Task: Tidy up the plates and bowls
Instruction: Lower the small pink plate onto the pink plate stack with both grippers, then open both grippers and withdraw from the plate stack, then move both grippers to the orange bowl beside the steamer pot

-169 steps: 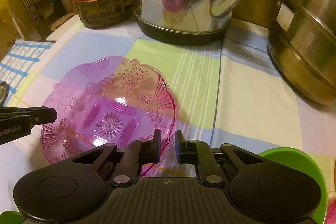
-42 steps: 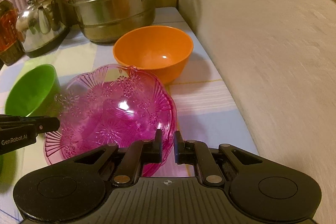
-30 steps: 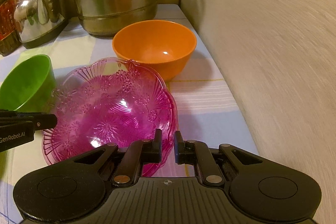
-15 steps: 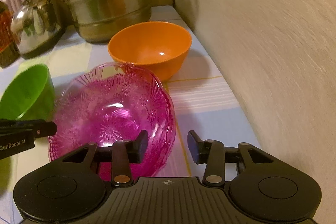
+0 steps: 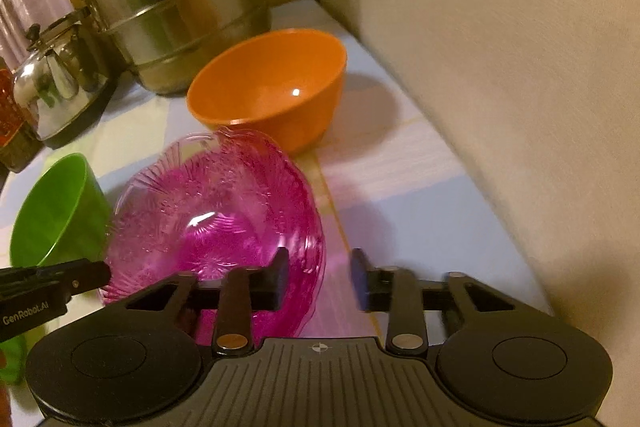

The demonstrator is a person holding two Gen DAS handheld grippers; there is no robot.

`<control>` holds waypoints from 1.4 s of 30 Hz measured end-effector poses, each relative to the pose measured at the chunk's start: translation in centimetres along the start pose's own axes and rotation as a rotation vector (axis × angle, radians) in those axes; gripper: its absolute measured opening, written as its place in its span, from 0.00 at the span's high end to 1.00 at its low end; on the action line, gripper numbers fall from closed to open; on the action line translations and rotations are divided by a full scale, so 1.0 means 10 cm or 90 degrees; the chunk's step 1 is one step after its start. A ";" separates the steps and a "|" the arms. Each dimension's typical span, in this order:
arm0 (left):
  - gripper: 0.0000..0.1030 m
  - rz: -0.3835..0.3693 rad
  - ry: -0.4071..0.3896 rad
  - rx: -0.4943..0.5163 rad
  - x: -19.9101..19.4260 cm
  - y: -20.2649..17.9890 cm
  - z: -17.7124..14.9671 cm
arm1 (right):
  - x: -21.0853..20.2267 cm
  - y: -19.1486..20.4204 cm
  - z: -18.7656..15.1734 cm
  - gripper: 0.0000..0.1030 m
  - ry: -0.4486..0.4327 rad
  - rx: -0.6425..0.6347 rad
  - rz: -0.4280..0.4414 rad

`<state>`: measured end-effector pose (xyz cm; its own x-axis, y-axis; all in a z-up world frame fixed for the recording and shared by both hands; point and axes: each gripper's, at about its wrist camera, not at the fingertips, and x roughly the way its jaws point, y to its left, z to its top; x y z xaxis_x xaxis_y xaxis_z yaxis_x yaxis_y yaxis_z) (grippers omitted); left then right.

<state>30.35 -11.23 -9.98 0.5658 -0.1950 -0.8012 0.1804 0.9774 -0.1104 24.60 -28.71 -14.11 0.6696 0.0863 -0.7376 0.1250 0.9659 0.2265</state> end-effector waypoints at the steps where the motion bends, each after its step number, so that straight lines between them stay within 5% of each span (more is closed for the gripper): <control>1: 0.79 -0.001 0.001 -0.002 0.00 0.00 -0.01 | 0.01 -0.01 0.00 0.85 0.000 0.000 0.008; 12: 0.80 -0.013 -0.036 -0.025 -0.16 0.04 -0.07 | -0.08 0.01 0.02 0.83 -0.023 -0.001 0.001; 19: 0.80 -0.008 -0.068 -0.041 -0.49 0.10 -0.17 | -0.40 0.07 -0.03 0.63 -0.058 0.002 0.002; 27: 0.80 0.001 -0.078 -0.053 -0.96 0.15 -0.43 | -0.89 0.27 -0.26 0.61 -0.063 0.005 0.027; 42: 0.48 0.043 -0.093 -0.074 -1.73 0.37 -1.06 | -1.49 0.76 -0.93 0.55 -0.042 -0.027 0.063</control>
<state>12.71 -3.37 -2.75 0.6861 -0.1302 -0.7158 0.0493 0.9899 -0.1328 8.78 -20.36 -7.30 0.7241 0.1661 -0.6694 0.0264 0.9632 0.2676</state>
